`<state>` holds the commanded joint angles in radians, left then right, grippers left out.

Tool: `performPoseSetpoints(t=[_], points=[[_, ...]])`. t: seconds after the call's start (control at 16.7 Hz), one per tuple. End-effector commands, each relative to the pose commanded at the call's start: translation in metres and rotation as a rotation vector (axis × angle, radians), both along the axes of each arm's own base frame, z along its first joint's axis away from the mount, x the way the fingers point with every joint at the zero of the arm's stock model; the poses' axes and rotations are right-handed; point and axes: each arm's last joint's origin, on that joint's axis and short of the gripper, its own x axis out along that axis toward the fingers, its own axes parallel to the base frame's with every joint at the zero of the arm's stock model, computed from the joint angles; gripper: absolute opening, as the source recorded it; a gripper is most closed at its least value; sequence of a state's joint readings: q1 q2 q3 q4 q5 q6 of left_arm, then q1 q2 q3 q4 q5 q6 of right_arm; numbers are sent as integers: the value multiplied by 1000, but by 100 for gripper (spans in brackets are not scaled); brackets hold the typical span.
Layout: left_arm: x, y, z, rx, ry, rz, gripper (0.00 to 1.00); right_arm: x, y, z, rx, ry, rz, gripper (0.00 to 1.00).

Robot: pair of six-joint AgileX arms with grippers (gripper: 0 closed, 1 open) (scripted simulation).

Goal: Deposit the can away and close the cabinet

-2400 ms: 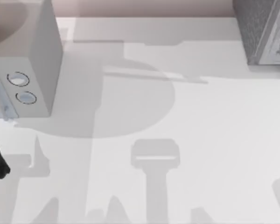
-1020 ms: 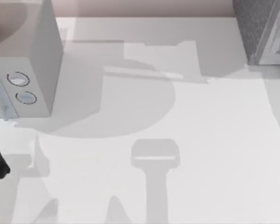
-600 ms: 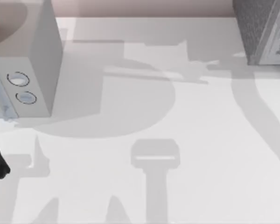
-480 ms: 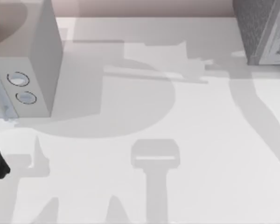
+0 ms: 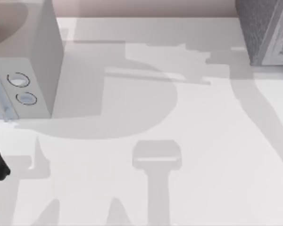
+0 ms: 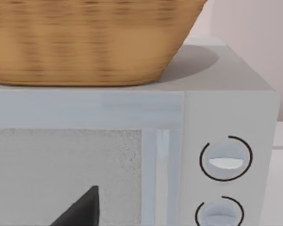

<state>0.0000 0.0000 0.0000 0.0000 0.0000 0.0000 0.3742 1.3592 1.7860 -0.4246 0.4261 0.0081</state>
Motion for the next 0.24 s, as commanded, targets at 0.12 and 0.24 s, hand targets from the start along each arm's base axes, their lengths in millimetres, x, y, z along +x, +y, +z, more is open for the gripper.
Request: performPoseSetpoints(t=[0.12, 0.24], points=[[0, 0, 0, 0, 0, 0, 100, 16, -1, -1, -1, 3, -2, 100], [0, 0, 0, 0, 0, 0, 100, 21, -2, 0, 2, -4, -2, 100]])
